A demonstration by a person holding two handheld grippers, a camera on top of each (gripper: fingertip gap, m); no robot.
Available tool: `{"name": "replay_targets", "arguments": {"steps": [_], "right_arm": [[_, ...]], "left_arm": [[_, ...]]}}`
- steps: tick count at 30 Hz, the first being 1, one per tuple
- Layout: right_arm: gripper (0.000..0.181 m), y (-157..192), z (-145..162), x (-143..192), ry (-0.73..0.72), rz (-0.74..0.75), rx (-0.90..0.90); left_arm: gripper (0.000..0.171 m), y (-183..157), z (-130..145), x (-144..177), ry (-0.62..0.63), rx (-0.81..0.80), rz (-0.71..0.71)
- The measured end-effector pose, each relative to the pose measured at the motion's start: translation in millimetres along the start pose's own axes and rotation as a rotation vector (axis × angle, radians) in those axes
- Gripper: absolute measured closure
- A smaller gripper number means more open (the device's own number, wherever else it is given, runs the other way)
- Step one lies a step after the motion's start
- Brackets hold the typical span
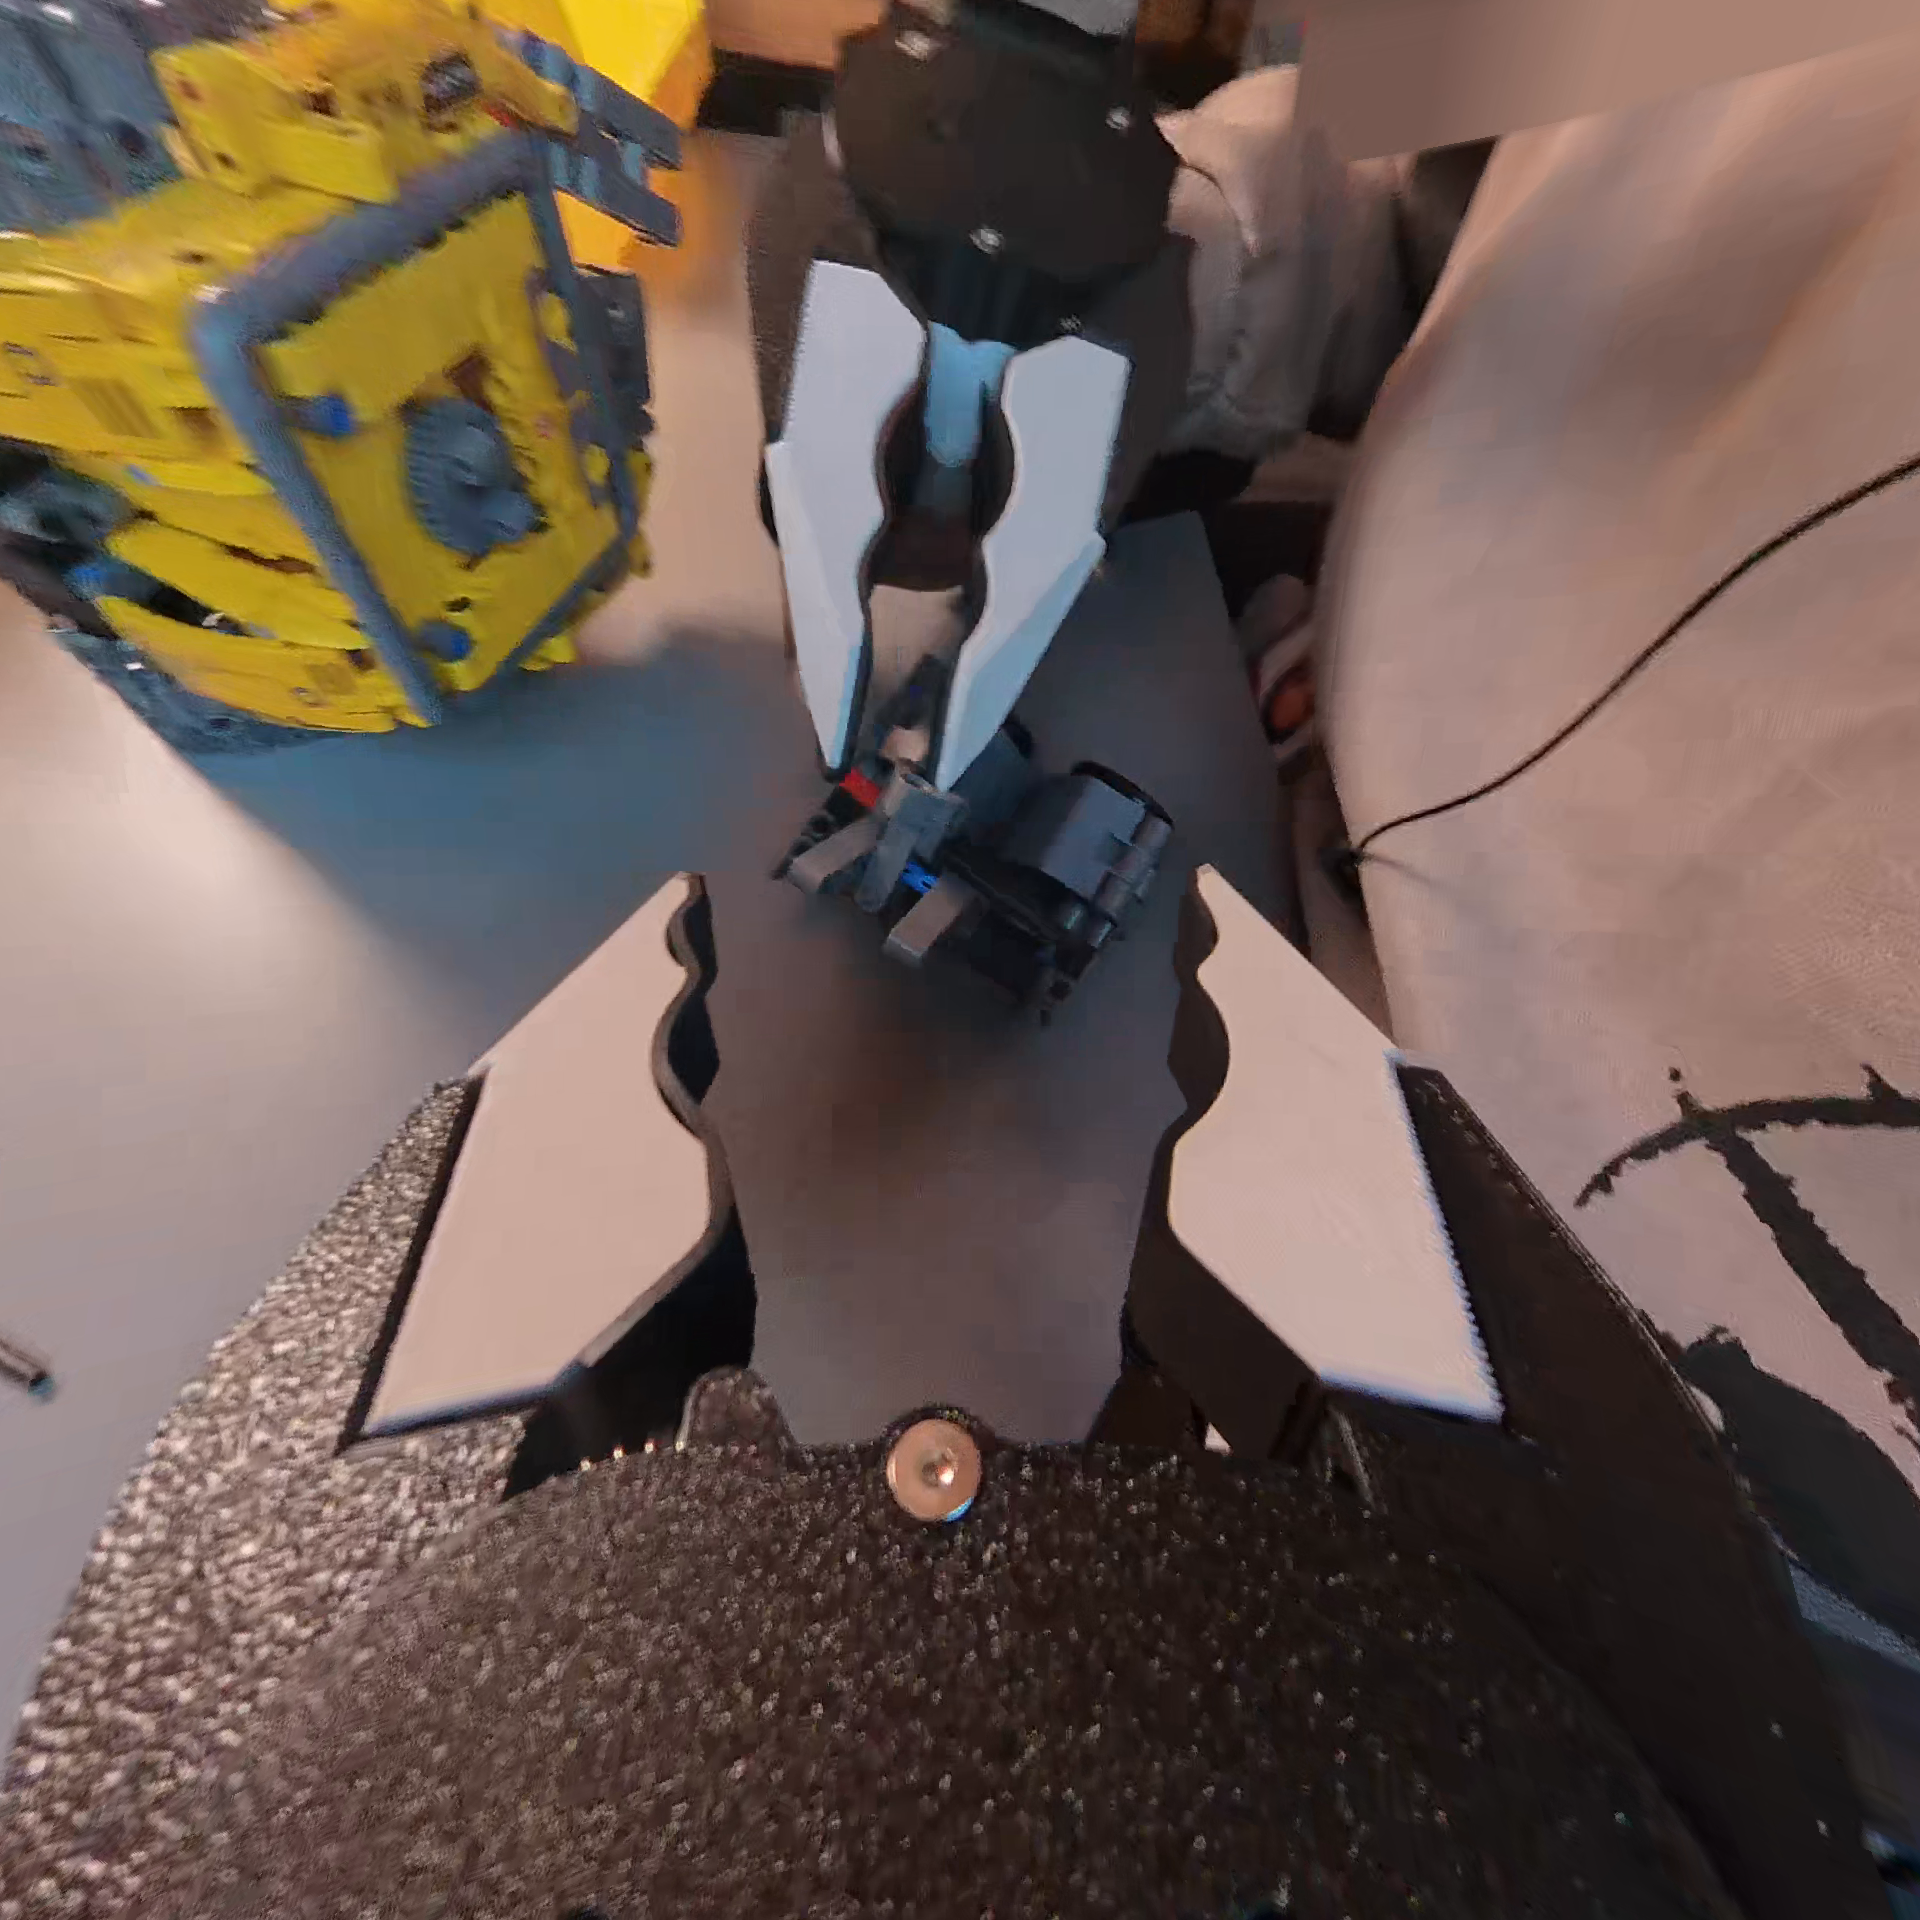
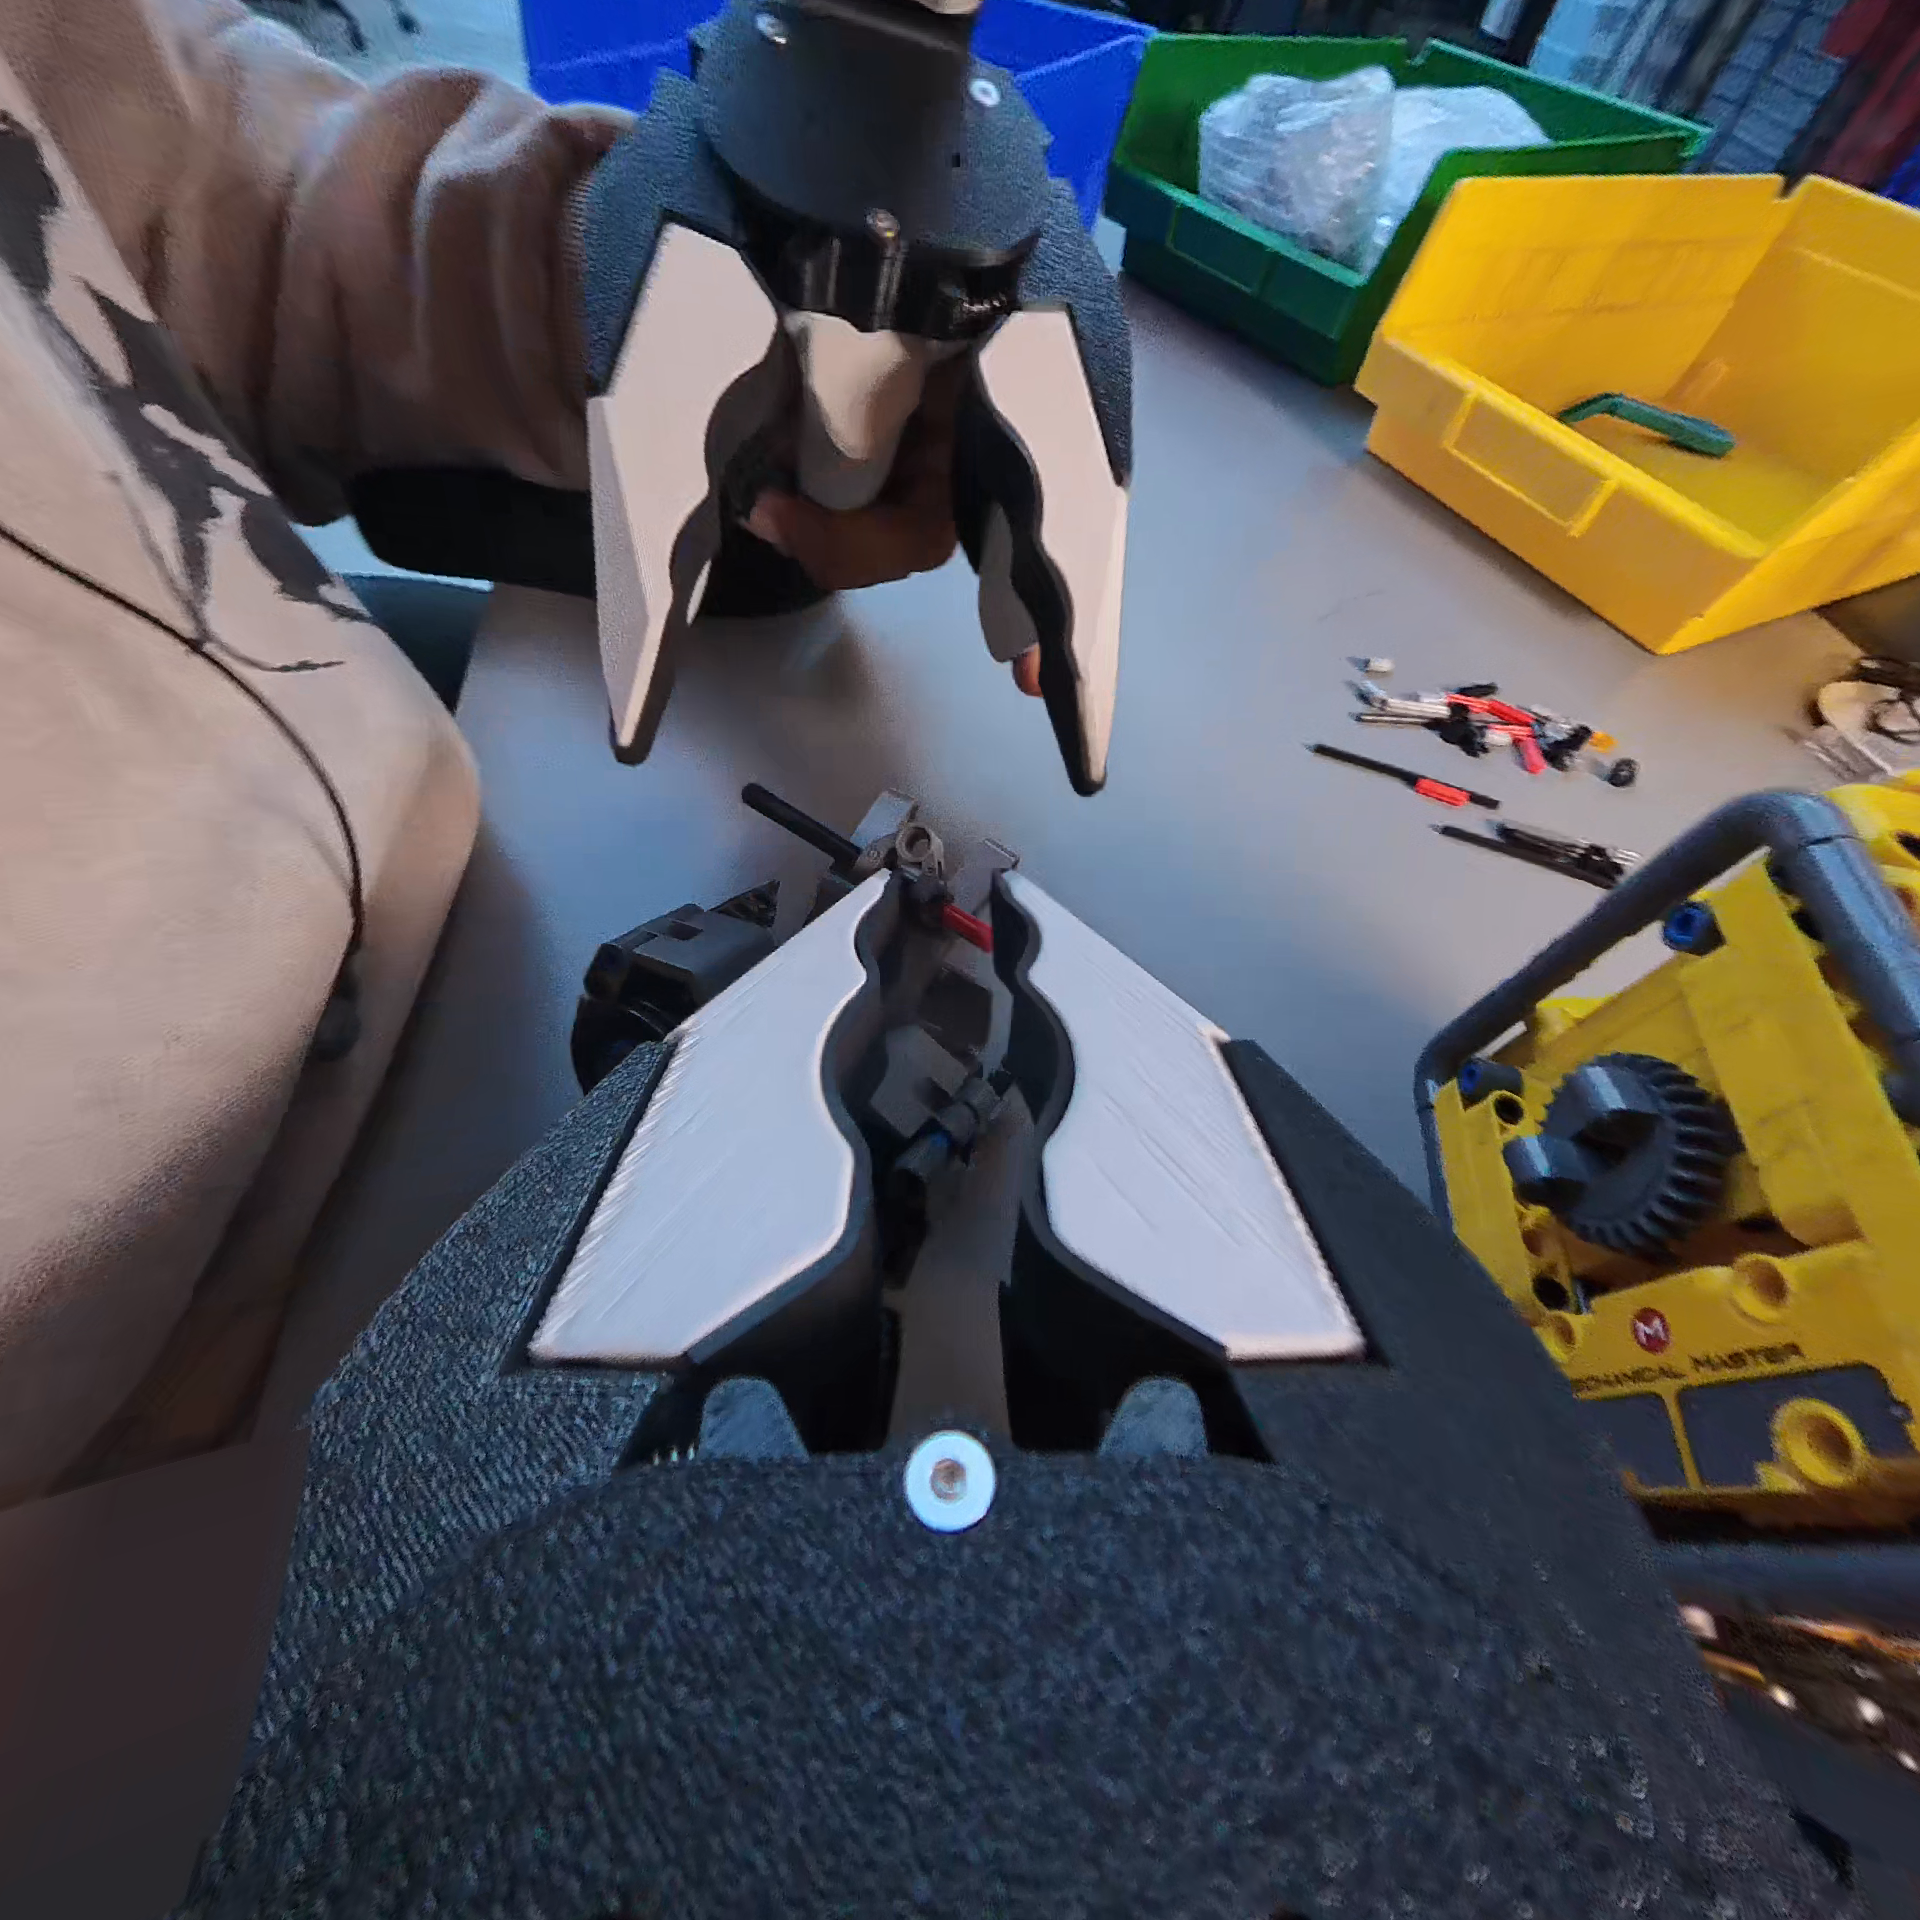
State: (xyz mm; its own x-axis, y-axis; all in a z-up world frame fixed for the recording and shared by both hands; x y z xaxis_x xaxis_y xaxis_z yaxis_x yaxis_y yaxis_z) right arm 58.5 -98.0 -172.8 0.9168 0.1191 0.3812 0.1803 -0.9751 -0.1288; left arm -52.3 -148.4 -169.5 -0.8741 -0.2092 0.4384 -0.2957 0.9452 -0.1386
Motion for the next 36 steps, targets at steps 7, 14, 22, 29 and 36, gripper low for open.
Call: {"name": "replay_targets", "arguments": {"steps": [7,14,22,29,36], "right_arm": [[0.15,1,-6,10,0.099,-0.091,0.005],[0.154,-22,2,-1,0.182,-0.048,0.074],[0.171,-14,2,-4,0.181,-0.032,0.151],[0.172,-12,3,1,0.197,-0.002,0.167],[0.178,-11,1,6,0.191,-0.026,0.195]], "left_arm": [[0.128,11,6,-7,0.106,-0.047,-0.12],[0.147,24,9,3,0.223,-0.199,-0.314],[0.161,16,9,-1,0.273,-0.356,-0.389],[0.168,17,5,-10,0.311,-0.44,-0.34],[0.169,16,5,-9,0.292,-0.435,-0.297]]}}
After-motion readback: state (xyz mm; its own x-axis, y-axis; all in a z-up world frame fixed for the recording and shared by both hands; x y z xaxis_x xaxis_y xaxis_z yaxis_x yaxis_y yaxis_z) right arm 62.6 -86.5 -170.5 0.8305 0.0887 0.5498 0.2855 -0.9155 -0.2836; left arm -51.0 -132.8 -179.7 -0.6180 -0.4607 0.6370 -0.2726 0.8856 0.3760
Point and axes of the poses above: each gripper's, where its closed fingertips meet, x back along the fingers, z out of its underside, y = z × x across the jaws, the point moved 6 cm from there along x, back along the fingers, and after that the axes turned 3 degrees about z, right-handed, at the moved point
